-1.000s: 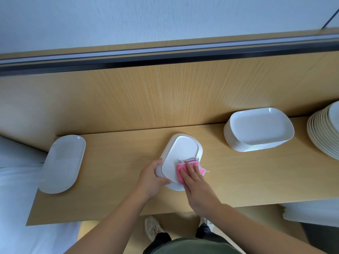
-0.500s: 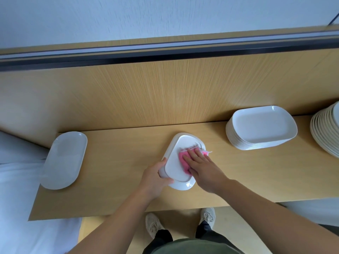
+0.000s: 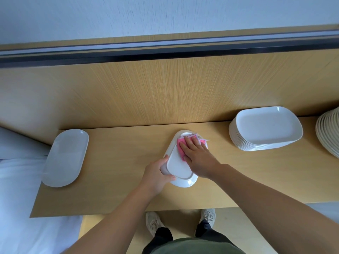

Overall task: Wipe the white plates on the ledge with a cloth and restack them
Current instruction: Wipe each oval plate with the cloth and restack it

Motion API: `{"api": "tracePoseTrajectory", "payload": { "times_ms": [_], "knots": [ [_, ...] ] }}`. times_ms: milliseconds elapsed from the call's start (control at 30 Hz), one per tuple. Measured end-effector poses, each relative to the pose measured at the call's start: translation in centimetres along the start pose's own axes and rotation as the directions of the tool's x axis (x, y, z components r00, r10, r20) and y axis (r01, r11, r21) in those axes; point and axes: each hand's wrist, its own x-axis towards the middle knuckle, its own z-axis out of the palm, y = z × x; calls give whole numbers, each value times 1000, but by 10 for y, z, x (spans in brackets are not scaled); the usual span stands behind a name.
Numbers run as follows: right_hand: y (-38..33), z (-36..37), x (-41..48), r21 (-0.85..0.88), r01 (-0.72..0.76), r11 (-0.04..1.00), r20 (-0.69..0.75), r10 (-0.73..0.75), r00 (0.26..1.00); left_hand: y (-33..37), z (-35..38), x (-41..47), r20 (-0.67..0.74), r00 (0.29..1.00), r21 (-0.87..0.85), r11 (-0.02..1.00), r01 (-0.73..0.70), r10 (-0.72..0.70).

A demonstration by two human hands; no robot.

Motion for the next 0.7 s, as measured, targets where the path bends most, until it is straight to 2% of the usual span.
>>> {"api": "tracePoseTrajectory", "payload": {
  "times_ms": [267, 400, 600, 700],
  "knots": [
    [-3, 24, -19, -34, 269, 962, 12, -269, 963, 0, -3, 4, -8, 1000, -44, 999, -23, 22],
    [0, 25, -27, -14, 336, 942, 23, -335, 942, 1, -3, 6, 8, 1000, -50, 999, -9, 9],
    [23, 24, -35, 21, 435, 900, -43, -434, 900, 3, -5, 8, 3, 1000, -41, 999, -13, 13],
    [33, 14, -41, 43, 430, 902, -183, -415, 891, 6, -7, 6, -11, 999, -47, 998, -38, 37]
  ]
}}
